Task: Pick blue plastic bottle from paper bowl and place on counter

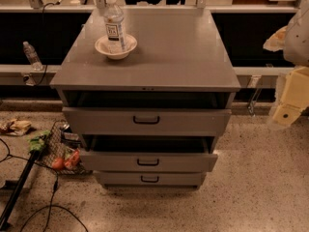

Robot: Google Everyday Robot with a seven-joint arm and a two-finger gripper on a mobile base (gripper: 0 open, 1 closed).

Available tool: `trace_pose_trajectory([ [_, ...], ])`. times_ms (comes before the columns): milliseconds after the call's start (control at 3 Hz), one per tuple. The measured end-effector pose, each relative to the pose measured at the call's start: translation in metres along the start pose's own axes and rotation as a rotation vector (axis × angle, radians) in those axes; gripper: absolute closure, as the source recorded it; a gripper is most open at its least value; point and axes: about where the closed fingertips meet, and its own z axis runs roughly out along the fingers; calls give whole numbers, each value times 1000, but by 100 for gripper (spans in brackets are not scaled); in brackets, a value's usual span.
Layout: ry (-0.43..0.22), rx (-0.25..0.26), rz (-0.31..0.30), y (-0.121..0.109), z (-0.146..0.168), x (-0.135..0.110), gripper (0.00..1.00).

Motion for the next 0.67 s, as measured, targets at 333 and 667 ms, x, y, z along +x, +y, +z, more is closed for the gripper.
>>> trace_pose_trajectory([
  [333, 0, 0, 0, 0, 0, 0, 0],
  [667, -154, 11, 24, -18, -1, -20, 0],
])
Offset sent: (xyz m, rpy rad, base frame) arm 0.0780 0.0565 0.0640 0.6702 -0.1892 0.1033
